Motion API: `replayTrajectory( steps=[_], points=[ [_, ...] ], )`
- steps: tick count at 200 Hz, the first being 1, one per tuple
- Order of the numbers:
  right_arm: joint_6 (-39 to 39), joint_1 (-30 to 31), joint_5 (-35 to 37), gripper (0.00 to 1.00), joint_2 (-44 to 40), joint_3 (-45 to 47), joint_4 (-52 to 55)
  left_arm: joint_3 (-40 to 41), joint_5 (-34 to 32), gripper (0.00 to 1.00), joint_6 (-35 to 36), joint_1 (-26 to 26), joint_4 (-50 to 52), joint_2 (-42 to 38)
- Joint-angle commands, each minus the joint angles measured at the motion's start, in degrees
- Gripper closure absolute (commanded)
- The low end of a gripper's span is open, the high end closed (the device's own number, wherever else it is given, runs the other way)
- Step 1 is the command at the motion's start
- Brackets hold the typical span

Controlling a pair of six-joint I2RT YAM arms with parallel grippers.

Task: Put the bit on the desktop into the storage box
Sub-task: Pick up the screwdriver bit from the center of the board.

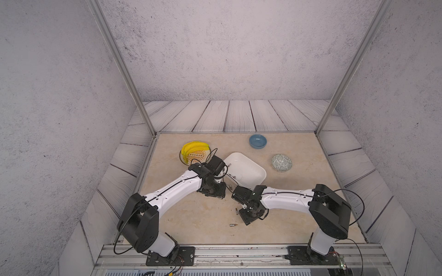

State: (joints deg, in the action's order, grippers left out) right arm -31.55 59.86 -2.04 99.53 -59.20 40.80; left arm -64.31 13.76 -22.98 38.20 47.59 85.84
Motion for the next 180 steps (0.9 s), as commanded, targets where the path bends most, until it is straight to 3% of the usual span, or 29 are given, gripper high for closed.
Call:
replayTrajectory(
  steps=[1, 134, 180],
  points=[
    [-0.65, 0.53, -0.57, 0.49, 0.69, -0.92, 0.49, 1.36, -0.18, 0.55, -0.22, -0.2, 0.69, -1.64],
    [-1.94, 1.95, -0.24, 0.73, 2.13, -0.73, 2.01, 5.63, 0.38, 0.55, -1.32, -0.23, 0.14, -4.4],
    [-2.13, 1.94, 0.11, 0.87, 2.38, -0.91, 2.44, 7.68, 1.09, 0.55, -2.07, -0.16, -0.61, -6.5]
  ],
)
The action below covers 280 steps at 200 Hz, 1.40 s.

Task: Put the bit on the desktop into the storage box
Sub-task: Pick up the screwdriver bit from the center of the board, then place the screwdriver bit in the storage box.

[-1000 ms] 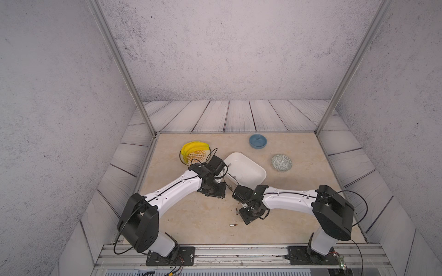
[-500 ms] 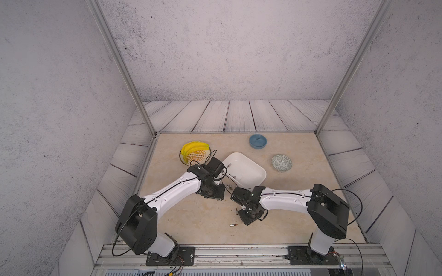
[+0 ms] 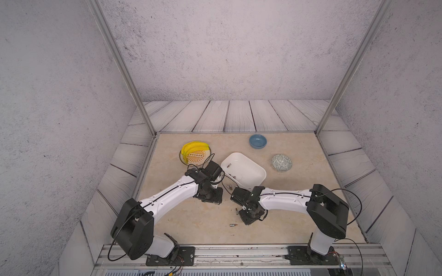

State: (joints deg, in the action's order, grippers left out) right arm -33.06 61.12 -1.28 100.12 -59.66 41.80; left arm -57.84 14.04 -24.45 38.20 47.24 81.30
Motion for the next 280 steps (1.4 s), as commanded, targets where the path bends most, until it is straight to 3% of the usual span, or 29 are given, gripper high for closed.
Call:
replayTrajectory(
  steps=[1, 16, 62, 107, 158, 205, 280],
  points=[
    [-0.66, 0.67, -0.61, 0.88, 1.77, -0.46, 1.44, 1.32, 0.81, 0.55, -0.56, -0.15, -0.29, -2.03],
    [-0.84, 0.66, 0.07, 1.0, 1.24, -0.55, 1.46, 2.27, 0.37, 0.55, -0.93, -0.14, -0.96, -2.86],
    [-0.75, 0.62, 2.5, 1.0, -1.76, -3.24, 3.93, 5.39, 0.46, 0.55, -1.26, 0.02, -3.01, -2.55],
    [1.4, -0.42, 7.36, 1.0, -4.94, -12.43, 12.29, 7.13, 1.12, 0.55, -1.75, 0.12, -4.31, -3.51],
    [8.71, -8.91, 10.68, 1.0, -5.05, -25.44, 18.78, 7.74, 1.07, 0.55, -1.7, 0.61, -4.01, -4.3],
    [15.47, -18.95, 6.25, 1.0, 4.48, -33.03, 16.17, 8.36, 0.99, 0.55, -3.44, 2.51, -5.03, -4.07],
    [18.03, -23.02, 4.82, 1.0, 19.52, -42.73, 16.82, 8.99, 0.46, 0.55, -6.44, 7.24, -7.86, -1.43]
  ],
)
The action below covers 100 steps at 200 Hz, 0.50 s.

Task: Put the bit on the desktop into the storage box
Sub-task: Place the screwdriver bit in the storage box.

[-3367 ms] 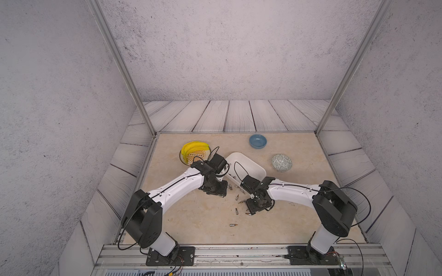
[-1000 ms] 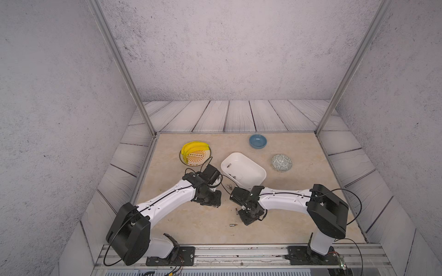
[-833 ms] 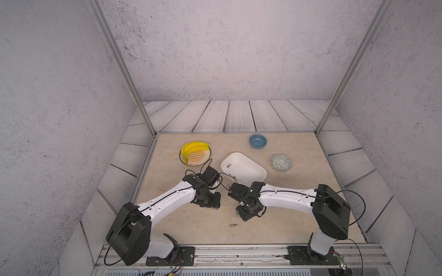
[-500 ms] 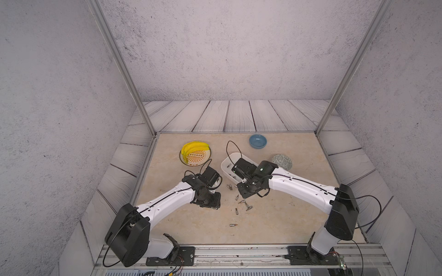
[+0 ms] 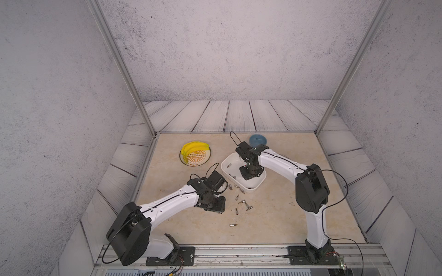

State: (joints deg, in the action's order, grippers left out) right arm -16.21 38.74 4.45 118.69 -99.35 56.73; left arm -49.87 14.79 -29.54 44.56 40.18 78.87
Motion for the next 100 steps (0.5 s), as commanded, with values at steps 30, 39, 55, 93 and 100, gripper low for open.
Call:
replayTrajectory(
  steps=[30, 39, 55, 93, 100],
  points=[
    [1.52, -1.58, -2.77, 1.0, 3.72, -4.94, 3.1, 0.76, -0.19, 0.55, -1.29, 1.65, -1.0, 1.94],
    [1.75, -1.78, -3.32, 1.0, 4.64, -5.62, 3.56, 0.66, -0.32, 0.55, -1.31, 1.89, -0.9, 2.23],
    [1.97, -2.18, -4.24, 1.0, 5.94, -6.46, 4.17, 0.8, -0.42, 0.55, -1.44, 2.27, -1.2, 2.51],
    [1.97, -2.33, -5.41, 1.0, 8.15, -6.69, 4.97, 0.92, -0.36, 0.55, -2.1, 3.08, -1.9, 2.6],
    [1.89, -2.32, -5.58, 1.0, 8.43, -6.41, 4.88, 0.91, -0.37, 0.55, -2.09, 3.17, -1.86, 2.54]
  ],
)
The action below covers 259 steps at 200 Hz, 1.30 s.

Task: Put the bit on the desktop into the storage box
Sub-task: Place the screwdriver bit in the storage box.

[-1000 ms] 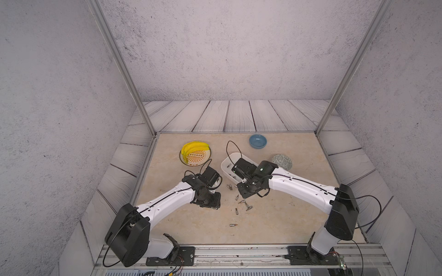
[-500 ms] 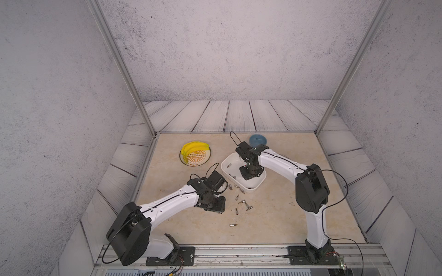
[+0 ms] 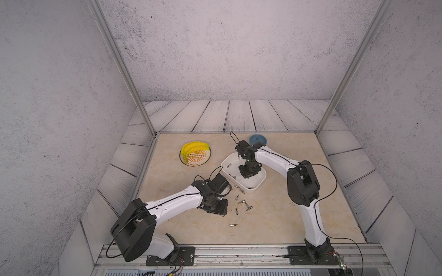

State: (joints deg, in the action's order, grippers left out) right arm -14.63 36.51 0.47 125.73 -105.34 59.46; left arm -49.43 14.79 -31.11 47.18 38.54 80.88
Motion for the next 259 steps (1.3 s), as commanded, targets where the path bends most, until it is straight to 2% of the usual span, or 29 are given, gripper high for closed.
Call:
replayTrajectory(
  steps=[1, 163, 211, 245, 259],
  points=[
    [0.31, -0.11, -1.61, 1.0, 1.42, -0.41, 2.11, 0.47, -0.37, 0.55, -0.57, 0.55, -0.22, 0.52],
    [-0.35, -0.12, -1.96, 1.0, 4.27, 1.32, 2.16, 0.28, -1.93, 0.55, -0.48, 6.4, -0.15, 5.05],
    [-0.57, -0.19, -1.97, 0.86, 4.61, 1.26, 2.41, 0.19, -3.21, 0.55, 0.47, 8.1, 0.47, 7.78],
    [-0.48, -0.15, -2.29, 0.83, 4.66, 1.31, 2.42, -0.35, -4.06, 0.55, 0.21, 9.34, 0.05, 8.27],
    [-0.57, -0.2, -2.16, 0.77, 4.35, 1.58, 2.15, -1.13, -4.36, 0.55, 0.0, 9.59, 0.73, 8.61]
  ],
)
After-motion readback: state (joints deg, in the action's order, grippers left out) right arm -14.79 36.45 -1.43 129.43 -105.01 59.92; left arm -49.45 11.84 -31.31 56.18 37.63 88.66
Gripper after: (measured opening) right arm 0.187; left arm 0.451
